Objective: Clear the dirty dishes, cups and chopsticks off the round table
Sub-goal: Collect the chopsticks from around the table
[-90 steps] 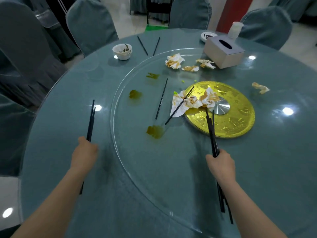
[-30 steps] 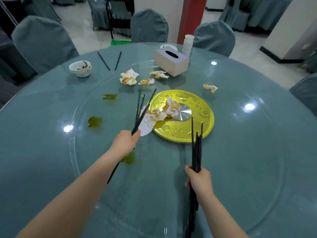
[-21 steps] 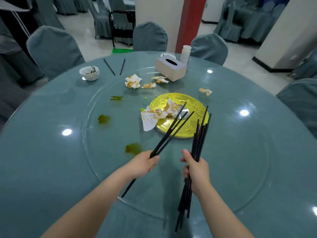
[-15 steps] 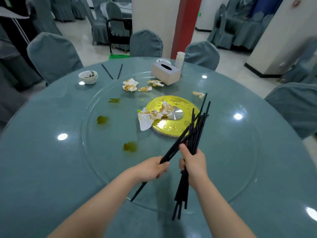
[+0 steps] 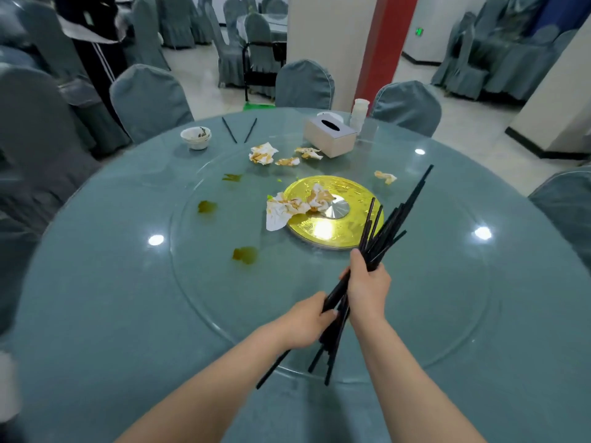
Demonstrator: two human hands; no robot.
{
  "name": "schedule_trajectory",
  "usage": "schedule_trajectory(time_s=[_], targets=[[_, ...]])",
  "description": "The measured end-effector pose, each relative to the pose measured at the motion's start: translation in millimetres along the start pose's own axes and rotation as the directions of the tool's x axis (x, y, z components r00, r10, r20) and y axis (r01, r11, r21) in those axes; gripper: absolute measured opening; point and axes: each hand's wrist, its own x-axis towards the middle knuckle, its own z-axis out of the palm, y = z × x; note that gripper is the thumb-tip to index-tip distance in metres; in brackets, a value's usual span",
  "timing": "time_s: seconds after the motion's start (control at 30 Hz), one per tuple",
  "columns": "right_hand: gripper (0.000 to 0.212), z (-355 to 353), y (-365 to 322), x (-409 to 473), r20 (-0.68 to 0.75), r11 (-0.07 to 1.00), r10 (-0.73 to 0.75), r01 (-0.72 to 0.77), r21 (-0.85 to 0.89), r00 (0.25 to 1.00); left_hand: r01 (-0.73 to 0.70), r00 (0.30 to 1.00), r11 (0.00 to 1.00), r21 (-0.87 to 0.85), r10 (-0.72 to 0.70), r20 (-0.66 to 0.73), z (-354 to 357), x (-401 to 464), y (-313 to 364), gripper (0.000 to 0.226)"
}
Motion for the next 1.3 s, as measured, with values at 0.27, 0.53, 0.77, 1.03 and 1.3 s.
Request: schedule_trajectory(time_s=[0.27, 0.53, 0.77, 1.03, 1.3], targets=[[0.015, -21, 2, 24, 0.151, 0.99, -0.052, 0.031, 0.136, 0.987, 0.064, 0.974, 0.974, -0.217, -0.108, -0.198, 24, 7, 3, 0.026], [0.023, -21, -19, 54, 0.136, 0.96, -0.267, 0.251, 0.127, 0.954, 0.099, 0.87, 0.905, -0.413, -0.28, -0.405, 26, 7, -24, 0.021], [0.026, 3, -11, 52, 0.295, 0.93, -0.36, 0.365, 0.04, 0.885, 0.092, 0.776, 0.872, -0.48, -0.365, -0.515, 27, 3, -44, 0.013], [0.016, 20, -11, 31, 0.374, 0.913, -0.403, 0.392, 0.108, 0.835, 0.189, 0.756, 0.941, -0.28, -0.322, -0.57, 29, -1, -61, 0.045], [0.021, 24, -15, 35, 0.36, 0.883, -0.453, 0.466, 0.054, 0.816, 0.33, 0.848, 0.944, 0.016, -0.289, -0.445, 30, 36, -39, 0.032]])
